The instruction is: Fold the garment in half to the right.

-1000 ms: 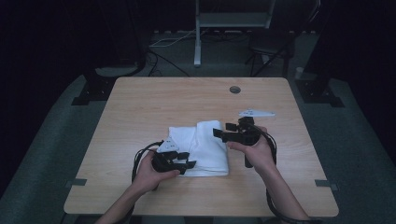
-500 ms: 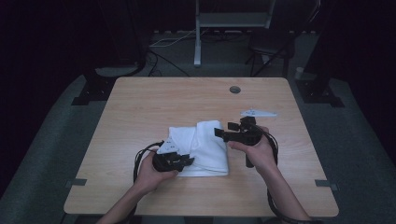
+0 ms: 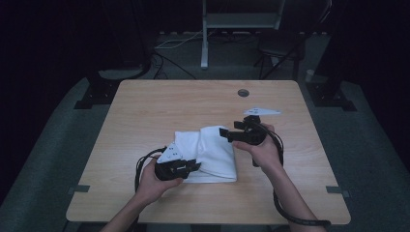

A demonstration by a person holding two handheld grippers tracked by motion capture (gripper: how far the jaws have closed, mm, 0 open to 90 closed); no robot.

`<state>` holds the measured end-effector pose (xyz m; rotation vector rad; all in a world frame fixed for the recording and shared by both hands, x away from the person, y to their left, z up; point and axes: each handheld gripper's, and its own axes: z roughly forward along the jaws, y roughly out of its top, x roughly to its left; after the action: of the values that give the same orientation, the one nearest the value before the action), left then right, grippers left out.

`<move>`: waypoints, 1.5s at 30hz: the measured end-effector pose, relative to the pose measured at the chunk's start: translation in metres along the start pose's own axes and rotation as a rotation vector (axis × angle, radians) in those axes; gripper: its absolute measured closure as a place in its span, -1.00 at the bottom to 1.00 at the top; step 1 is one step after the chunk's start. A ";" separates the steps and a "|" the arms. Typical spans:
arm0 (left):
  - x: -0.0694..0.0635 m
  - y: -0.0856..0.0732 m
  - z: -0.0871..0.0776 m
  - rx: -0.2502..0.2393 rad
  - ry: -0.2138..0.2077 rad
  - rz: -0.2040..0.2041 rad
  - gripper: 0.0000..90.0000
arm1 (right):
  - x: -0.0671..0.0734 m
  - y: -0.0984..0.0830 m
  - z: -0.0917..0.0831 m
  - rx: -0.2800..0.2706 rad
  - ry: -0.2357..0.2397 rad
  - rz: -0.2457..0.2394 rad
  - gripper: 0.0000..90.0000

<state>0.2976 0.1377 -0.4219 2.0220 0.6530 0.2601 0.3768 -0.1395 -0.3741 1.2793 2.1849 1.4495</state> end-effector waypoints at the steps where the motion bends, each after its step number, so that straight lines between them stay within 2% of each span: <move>1: -0.001 0.000 0.000 0.002 0.000 0.000 0.80 | 0.001 0.003 0.004 0.009 0.002 -0.014 -0.36; 8: -0.004 -0.001 -0.003 -0.009 -0.005 0.001 0.80 | 0.005 0.015 0.027 0.054 -0.012 -0.052 -0.36; 21: -0.005 -0.001 -0.004 -0.004 -0.008 0.006 0.80 | 0.015 0.012 0.056 0.102 -0.004 -0.074 -0.37; 29: -0.005 -0.002 -0.004 -0.004 -0.010 -0.001 0.78 | 0.018 0.014 0.066 0.113 -0.006 -0.081 -0.38; 45: -0.006 -0.003 -0.002 -0.001 -0.013 0.012 0.79 | 0.018 0.015 0.078 0.145 -0.029 -0.104 -0.39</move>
<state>0.2904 0.1367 -0.4226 2.0252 0.6328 0.2548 0.4211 -0.0736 -0.3948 1.2027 2.3362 1.2469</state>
